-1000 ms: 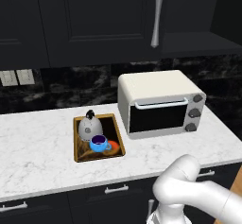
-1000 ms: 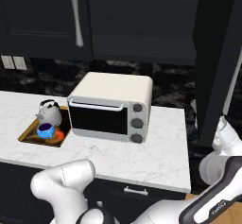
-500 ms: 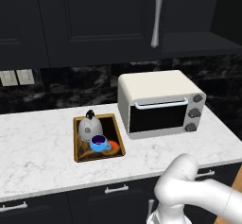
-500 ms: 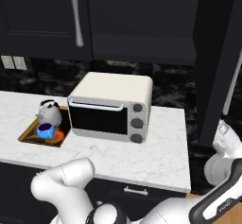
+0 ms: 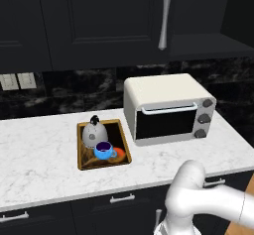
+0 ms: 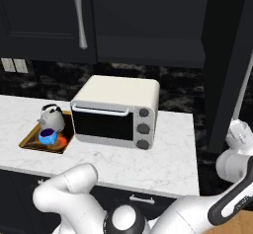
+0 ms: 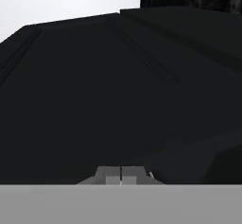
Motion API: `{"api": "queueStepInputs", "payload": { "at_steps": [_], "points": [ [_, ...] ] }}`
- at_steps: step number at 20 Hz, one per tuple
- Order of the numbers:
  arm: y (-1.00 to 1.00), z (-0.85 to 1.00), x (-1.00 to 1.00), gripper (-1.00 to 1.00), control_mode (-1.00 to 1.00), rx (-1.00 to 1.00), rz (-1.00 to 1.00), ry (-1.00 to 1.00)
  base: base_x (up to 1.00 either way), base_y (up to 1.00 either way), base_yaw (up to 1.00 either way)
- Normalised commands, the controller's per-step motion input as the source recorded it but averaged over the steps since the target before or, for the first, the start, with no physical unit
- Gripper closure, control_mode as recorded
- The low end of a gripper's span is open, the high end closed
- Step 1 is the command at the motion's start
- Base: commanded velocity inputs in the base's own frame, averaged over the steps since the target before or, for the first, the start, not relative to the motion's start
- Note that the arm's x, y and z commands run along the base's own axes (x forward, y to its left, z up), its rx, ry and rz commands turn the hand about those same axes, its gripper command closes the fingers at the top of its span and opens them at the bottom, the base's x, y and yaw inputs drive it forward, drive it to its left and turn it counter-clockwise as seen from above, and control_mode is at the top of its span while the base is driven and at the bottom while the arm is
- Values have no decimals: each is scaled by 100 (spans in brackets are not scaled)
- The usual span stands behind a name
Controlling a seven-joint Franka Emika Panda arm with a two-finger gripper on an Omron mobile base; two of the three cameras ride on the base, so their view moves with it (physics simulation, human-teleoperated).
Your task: Pick the kettle from the counter and place it on the tray. Then pick the mug from the cabinet and place it on the tray. Then close the cabinet doors.
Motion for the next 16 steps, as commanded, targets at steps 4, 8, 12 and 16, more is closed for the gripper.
{"api": "queueStepInputs", "payload": {
  "at_steps": [4, 8, 12, 16],
  "points": [
    [14, 68, -2, 100, -100, 4, -1, 0, 0, 0, 0],
    [59, 69, -13, 100, -100, -2, -11, 0, 0, 0, 0],
    [100, 26, 0, 100, -100, -13, -18, 0, 0, 0, 0],
    [100, 26, 0, 100, -100, -12, -15, -2, 0, 0, 0]
  ]
}}
